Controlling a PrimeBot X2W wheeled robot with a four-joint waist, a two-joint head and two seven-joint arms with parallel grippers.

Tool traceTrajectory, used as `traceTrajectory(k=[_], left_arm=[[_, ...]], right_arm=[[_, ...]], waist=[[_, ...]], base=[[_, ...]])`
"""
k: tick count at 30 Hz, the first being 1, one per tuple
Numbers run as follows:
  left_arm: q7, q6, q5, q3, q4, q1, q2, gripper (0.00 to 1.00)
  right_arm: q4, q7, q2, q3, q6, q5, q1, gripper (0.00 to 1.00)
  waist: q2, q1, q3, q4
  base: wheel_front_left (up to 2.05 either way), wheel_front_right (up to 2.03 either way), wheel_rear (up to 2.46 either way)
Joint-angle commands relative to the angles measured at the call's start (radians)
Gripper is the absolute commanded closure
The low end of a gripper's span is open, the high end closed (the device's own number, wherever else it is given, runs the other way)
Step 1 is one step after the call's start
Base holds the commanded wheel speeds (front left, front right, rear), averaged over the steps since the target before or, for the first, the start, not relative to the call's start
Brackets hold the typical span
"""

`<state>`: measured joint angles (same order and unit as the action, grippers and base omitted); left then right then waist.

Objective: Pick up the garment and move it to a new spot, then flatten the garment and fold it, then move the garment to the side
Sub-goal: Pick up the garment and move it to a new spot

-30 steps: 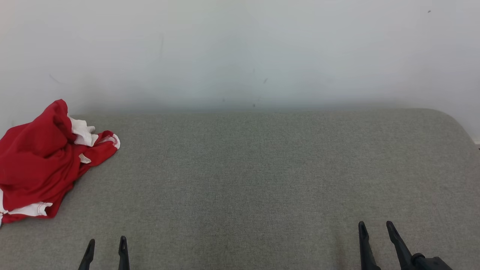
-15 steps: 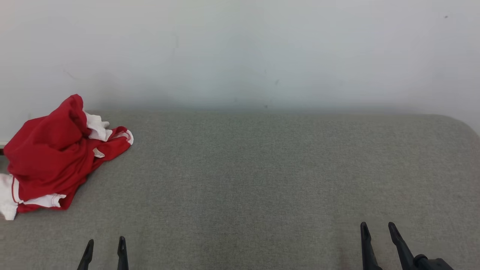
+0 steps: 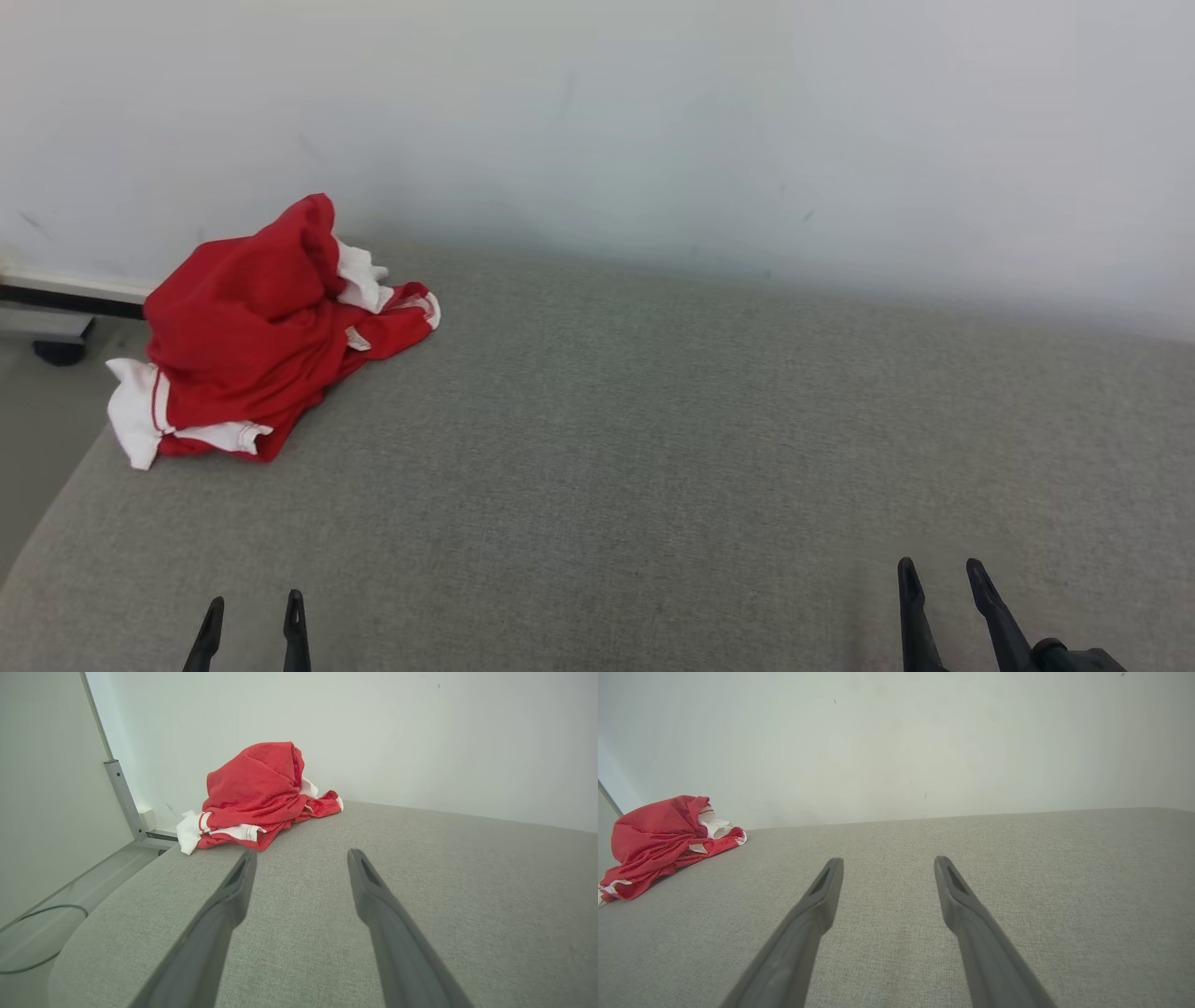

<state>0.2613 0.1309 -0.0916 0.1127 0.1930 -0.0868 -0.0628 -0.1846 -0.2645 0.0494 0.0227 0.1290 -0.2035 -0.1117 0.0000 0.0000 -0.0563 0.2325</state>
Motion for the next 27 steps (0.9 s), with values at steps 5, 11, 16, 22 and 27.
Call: traceTrajectory(k=[5, 11, 16, 22, 27], left_arm=[[0.004, -0.001, 0.004, 0.005, -0.004, -0.01, -0.008, 0.0], [0.004, -0.001, 0.002, 0.008, -0.005, -0.01, -0.008, 0.0], [0.004, -0.001, 0.0, 0.007, -0.004, -0.016, -0.007, 0.0], [0.004, -0.001, -0.004, 0.024, 0.001, -0.013, -0.004, 0.0], [0.004, -0.001, -0.001, 0.025, 0.001, -0.018, -0.001, 0.0]], right_arm=[[0.0, -0.002, 0.002, -0.001, 0.003, -0.013, -0.007, 0.0], [-0.001, -0.002, 0.002, -0.008, 0.003, -0.015, -0.004, 0.0], [0.0, -0.002, 0.002, -0.007, 0.003, -0.016, 0.001, 0.0], [-0.001, -0.002, 0.002, -0.016, 0.003, -0.015, 0.003, 0.0], [-0.002, -0.002, 0.002, -0.019, 0.003, -0.015, 0.003, 0.0]], waist=[[0.0, 0.0, 0.004, 0.108], [0.0, 0.0, 0.006, 0.168], [0.0, 0.0, 0.007, 0.203], [0.0, 0.0, 0.006, 0.222], [0.0, 0.0, 0.005, 0.226]], base=[[0.0, 0.0, 0.0], [0.0, 0.0, 0.0], [0.0, 0.0, 0.0], [0.0, 0.0, 0.0], [0.0, 0.0, 0.0]])
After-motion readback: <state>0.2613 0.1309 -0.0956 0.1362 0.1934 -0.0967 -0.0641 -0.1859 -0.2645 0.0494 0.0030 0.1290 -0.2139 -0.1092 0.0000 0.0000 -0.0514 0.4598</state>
